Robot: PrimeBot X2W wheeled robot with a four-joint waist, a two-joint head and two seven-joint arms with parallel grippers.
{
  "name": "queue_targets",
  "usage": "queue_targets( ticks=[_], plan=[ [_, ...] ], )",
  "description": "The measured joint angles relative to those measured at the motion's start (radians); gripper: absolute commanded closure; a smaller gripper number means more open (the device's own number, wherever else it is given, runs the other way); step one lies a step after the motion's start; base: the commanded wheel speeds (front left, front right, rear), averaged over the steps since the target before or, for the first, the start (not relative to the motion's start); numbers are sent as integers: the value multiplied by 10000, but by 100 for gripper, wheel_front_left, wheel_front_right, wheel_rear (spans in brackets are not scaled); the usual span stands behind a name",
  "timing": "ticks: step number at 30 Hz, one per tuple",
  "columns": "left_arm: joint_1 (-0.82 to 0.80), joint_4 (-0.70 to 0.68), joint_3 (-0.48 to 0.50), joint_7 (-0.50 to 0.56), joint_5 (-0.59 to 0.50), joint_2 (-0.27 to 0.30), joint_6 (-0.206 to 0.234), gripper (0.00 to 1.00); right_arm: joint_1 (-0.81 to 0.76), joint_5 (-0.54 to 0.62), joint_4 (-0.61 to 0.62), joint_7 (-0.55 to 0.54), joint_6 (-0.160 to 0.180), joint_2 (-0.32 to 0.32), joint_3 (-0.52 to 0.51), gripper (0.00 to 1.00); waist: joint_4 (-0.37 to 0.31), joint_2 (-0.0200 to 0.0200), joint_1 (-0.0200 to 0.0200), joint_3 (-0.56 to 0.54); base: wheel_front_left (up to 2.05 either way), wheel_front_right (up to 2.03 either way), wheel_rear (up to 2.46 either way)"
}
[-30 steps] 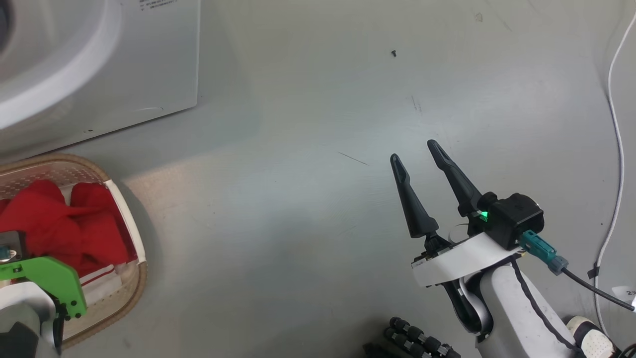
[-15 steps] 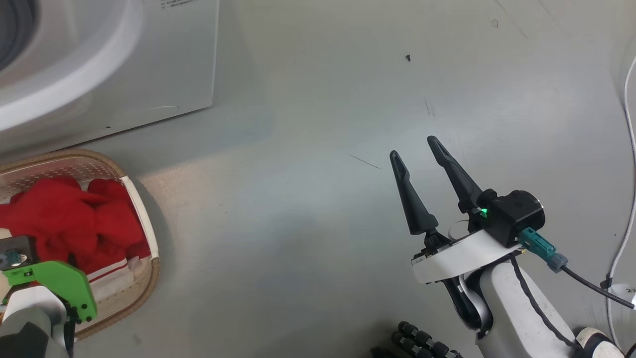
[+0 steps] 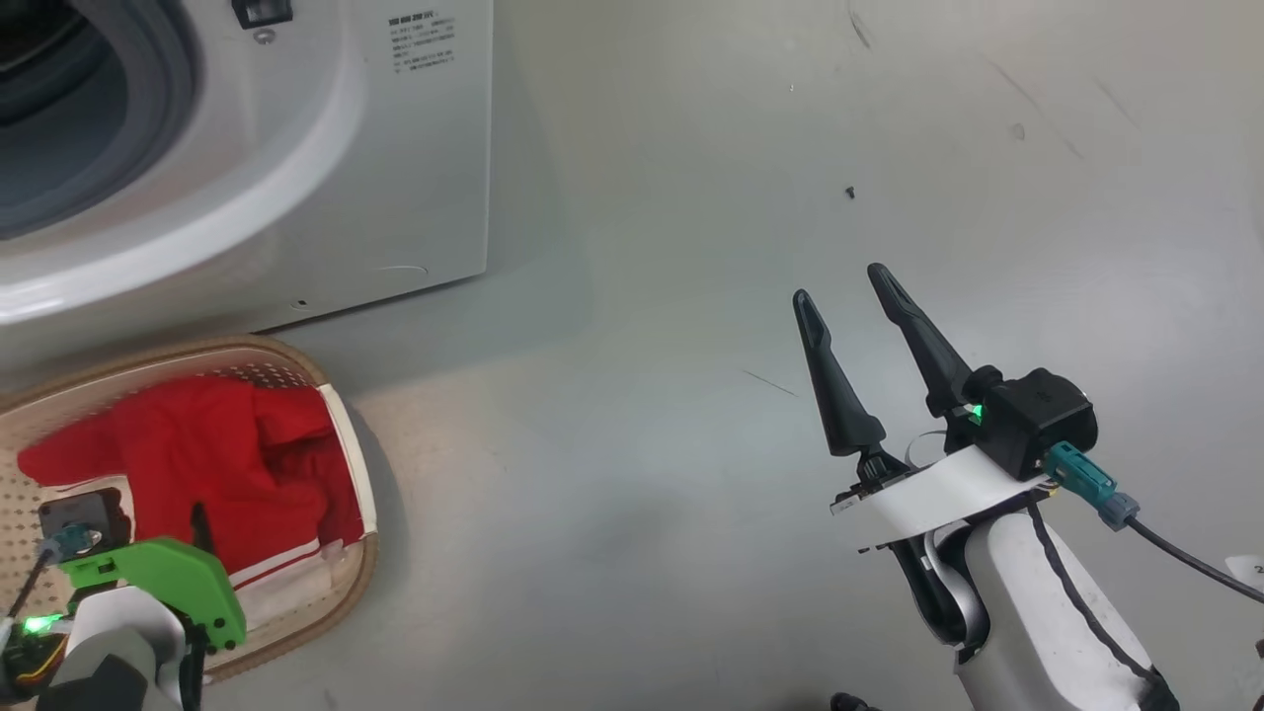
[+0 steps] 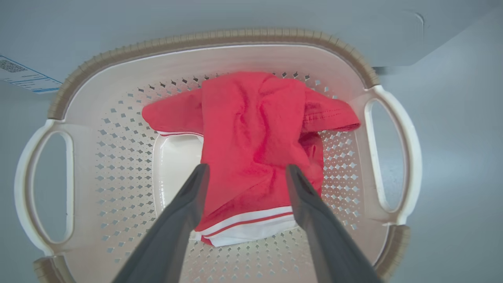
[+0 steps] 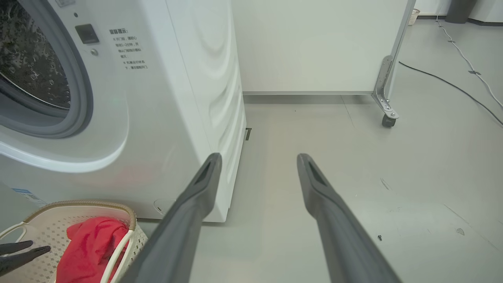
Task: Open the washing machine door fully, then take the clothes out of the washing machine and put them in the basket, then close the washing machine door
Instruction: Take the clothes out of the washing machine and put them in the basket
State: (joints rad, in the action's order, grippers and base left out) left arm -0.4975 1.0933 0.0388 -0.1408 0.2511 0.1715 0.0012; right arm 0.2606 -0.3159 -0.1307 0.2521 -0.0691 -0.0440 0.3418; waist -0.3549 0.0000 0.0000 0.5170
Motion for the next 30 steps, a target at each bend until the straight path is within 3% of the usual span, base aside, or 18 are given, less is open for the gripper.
queue_targets(
  ticks=[7, 18, 30],
  plan=[
    [55, -194, -127, -872, 79, -508, -474, 0, -61, 140, -313, 0, -17, -13, -293, 0, 535, 0, 0, -791, 0, 0, 0],
    [295, -1139, -583, -1083, 21, -999, -961, 0, -799, 272, -594, 0, -92, -123, -627, 0, 1652, 0, 0, -2147, 0, 0, 0],
    [1129, -4044, -662, -1110, -98, -1043, -1124, 0, -1541, 359, -646, 0, -171, -128, -851, 0, 2757, 0, 0, -3589, 0, 0, 0]
  ],
)
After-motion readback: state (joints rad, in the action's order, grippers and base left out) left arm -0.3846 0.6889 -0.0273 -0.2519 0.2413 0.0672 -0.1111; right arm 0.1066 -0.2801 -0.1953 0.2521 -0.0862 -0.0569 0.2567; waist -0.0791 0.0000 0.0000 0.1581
